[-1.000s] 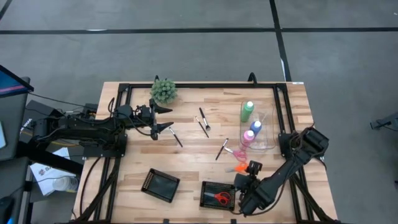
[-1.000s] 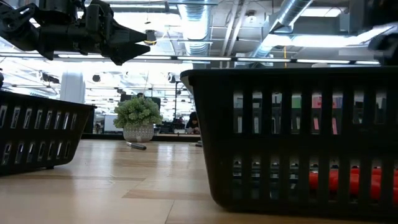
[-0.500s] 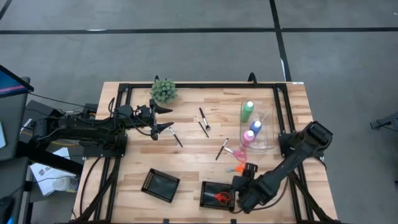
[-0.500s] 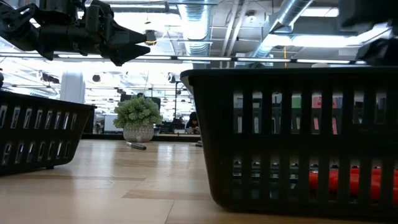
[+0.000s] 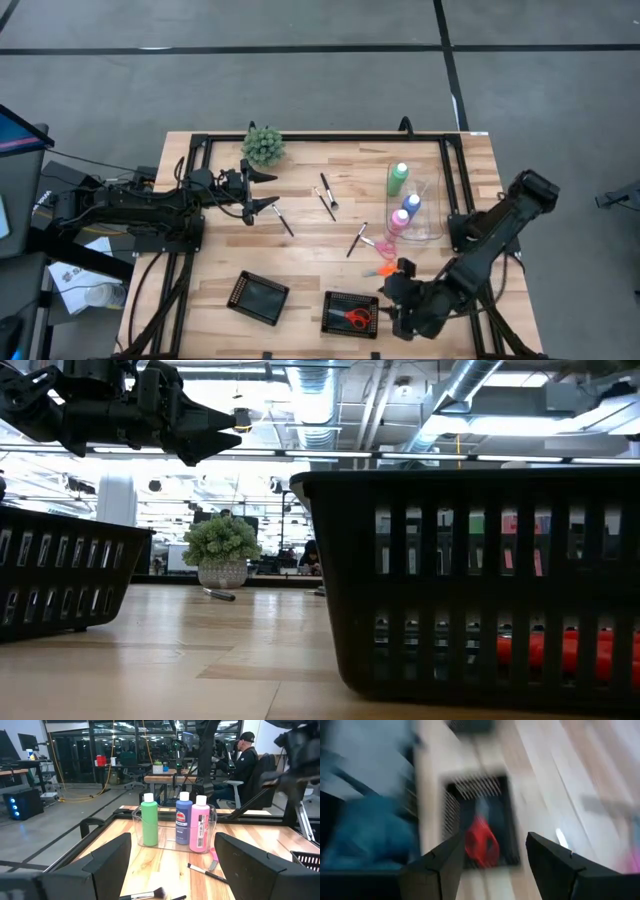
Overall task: Pick & Place Paint Supplies
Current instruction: Put the orange scissors into the right black bin
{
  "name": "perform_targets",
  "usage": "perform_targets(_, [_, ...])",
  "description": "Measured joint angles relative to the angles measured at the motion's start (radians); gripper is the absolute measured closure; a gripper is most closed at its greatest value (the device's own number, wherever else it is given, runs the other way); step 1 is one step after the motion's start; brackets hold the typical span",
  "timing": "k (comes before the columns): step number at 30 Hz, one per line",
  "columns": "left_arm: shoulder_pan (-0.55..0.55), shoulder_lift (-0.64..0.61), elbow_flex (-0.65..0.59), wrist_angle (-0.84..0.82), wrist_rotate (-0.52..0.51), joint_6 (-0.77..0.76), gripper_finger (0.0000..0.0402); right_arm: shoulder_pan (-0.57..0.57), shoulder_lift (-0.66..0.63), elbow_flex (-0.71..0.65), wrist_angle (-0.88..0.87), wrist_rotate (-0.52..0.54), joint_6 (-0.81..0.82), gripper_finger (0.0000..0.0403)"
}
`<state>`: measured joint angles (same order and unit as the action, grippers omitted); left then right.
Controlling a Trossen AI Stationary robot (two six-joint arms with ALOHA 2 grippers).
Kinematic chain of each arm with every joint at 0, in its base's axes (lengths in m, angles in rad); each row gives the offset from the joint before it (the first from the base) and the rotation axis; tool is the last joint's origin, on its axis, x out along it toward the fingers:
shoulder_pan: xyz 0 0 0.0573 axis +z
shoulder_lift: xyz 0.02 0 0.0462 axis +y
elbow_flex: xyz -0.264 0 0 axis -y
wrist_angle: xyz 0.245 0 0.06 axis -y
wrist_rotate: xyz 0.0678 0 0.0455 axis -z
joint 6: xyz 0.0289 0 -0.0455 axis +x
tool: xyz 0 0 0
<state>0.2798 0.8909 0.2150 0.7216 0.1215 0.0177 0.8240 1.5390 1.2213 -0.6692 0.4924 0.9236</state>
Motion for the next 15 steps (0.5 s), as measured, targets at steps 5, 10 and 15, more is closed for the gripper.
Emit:
perform_targets(5, [0.0, 0.0, 0.0, 0.0, 0.0, 0.0, 0.0121, 0.019, -0.04, 0.001, 0.311, 0.147, -0.385, 0.0203])
perform_targets(10, [0.0, 0.0, 0.0, 0.0, 0.0, 0.0, 0.0121, 0.001, -0.024, 0.0, 0.472, 0.195, -0.659, 0.0203])
perform_targets(15, [0.0, 0.0, 0.0, -0.004, 0.0, 0.0, 0.0121, -0.051, 0.016, -0.135, 0.889, 0.076, -0.921, 0.0211])
